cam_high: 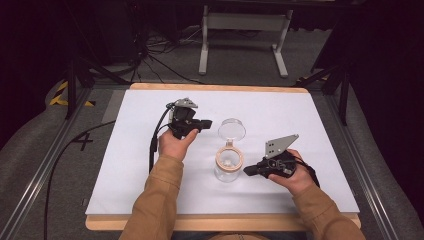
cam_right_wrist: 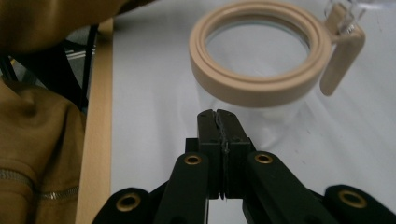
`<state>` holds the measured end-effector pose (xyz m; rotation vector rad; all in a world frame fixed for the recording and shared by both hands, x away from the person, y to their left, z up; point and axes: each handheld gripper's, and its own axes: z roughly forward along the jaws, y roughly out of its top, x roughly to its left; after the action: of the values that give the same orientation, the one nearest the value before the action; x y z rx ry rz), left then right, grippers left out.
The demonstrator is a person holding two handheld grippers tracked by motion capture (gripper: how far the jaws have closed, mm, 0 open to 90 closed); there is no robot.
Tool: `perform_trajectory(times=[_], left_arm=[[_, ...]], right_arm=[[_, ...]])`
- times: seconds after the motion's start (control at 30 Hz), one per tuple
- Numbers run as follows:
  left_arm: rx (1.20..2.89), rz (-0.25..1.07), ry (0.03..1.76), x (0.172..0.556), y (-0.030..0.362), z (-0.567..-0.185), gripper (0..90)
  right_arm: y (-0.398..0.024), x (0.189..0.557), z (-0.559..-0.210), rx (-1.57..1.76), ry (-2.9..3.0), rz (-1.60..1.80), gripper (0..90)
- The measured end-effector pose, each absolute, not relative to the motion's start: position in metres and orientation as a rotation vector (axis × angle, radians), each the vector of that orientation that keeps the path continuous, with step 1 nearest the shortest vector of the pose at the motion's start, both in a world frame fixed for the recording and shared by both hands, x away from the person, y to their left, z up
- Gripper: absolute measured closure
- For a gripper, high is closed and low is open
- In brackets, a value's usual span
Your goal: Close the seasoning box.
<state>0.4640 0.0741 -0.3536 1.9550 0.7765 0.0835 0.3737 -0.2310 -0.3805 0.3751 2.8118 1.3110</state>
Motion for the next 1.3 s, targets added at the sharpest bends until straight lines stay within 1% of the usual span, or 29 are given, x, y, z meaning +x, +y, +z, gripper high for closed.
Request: perform_trajectory(times=[0.23, 0.43, 0.67, 0.8, 0.9, 1.2, 1.3], left_arm=[[1.944, 0.065, 0.728, 0.464, 0.065, -0.354, 89.8], [1.94, 0.036, 0.7, 0.462, 0.063, -0.353, 89.7], [1.958, 0.032, 0.684, 0.458, 0.06, -0.353, 89.6], [1.961, 0.03, 0.677, 0.457, 0.06, -0.353, 89.5], [1.973, 0.03, 0.67, 0.455, 0.059, -0.354, 89.5], [2.016, 0.008, 0.63, 0.446, 0.06, -0.351, 89.4], [2.041, 0.016, 0.62, 0.443, 0.06, -0.349, 87.2]], right_arm=[[-0.226, 0.366, -0.37, 0.431, 2.7, 1.444, 89.5], [-0.227, 0.369, -0.369, 0.504, 2.628, 1.527, 89.3], [-0.232, 0.375, -0.365, 0.587, 2.551, 1.615, 89.2], [-0.231, 0.377, -0.364, 0.597, 2.525, 1.63, 86.6], [-0.229, 0.378, -0.364, 0.6, 2.502, 1.651, 89.2], [-0.224, 0.382, -0.363, 0.604, 2.488, 1.661, 89.7], [-0.223, 0.383, -0.362, 0.598, 2.495, 1.659, 89.7]])
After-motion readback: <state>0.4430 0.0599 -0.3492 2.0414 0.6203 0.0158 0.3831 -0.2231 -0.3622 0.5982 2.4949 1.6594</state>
